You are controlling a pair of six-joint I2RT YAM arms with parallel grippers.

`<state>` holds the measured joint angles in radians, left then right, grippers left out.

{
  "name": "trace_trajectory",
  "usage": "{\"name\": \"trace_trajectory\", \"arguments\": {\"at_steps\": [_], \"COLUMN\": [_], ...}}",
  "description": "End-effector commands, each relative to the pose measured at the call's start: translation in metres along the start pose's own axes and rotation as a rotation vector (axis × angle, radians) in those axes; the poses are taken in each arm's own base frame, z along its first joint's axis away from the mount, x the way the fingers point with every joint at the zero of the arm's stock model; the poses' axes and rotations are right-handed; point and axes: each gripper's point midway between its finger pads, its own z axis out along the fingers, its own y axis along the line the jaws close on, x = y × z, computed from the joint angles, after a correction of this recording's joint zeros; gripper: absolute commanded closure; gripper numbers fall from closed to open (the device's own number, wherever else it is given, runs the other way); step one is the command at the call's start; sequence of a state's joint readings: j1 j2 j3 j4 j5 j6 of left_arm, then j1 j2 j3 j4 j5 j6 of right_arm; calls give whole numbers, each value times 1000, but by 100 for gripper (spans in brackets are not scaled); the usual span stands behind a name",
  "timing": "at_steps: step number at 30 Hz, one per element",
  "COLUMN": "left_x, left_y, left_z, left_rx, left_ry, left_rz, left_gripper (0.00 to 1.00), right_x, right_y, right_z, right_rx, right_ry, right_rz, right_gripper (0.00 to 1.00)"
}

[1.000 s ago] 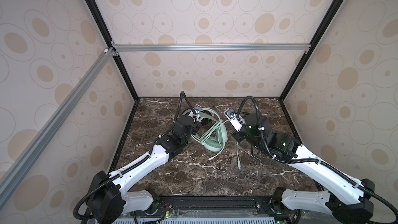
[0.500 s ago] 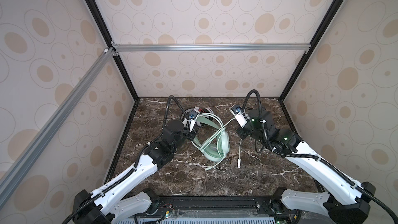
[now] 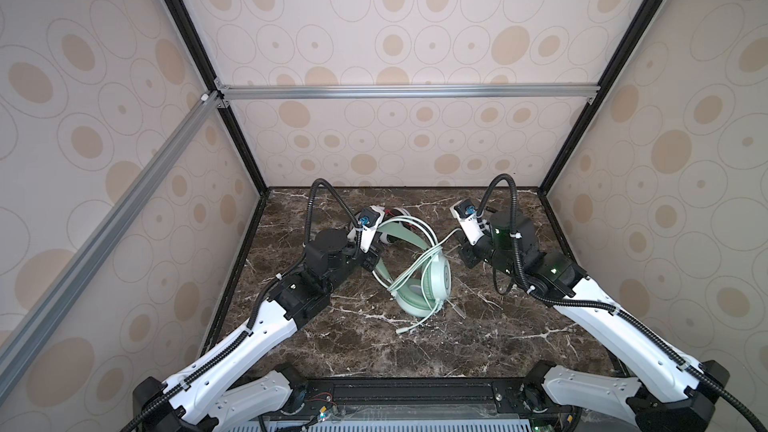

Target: Wrap the headphones

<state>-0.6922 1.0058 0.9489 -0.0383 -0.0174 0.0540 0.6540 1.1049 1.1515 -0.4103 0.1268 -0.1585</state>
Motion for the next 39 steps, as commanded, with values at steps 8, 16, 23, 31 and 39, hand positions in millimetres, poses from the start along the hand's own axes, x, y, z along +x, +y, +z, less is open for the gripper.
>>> {"name": "trace_trajectory", "arguments": {"at_steps": [8,16,23,31,39], "left_x": [-108,-139,-170,-191,-194], "left_y": [-3,-4,-5,0,9], "left_z": [-34,-44,-53,-58,-54], "left_rx": [93,131,174,174,129], "left_ry": [-265,-322,-389,-420,-409], "left_rz": [-113,-168,-235,-288,-312], "left_gripper": [100,100,100,100,100], "right_x": [-10,-9,13,37,71], "right_y": [4,4,8,13,21], "right_z": [-1,2,16,38,56], "right_rx": [-87,-128,-153,-178,-194], "right_ry": [-159,-235,-252,-243,-176], "right_rz": [107,169,239,291,313], "right_gripper": [83,76,75,75,75]}}
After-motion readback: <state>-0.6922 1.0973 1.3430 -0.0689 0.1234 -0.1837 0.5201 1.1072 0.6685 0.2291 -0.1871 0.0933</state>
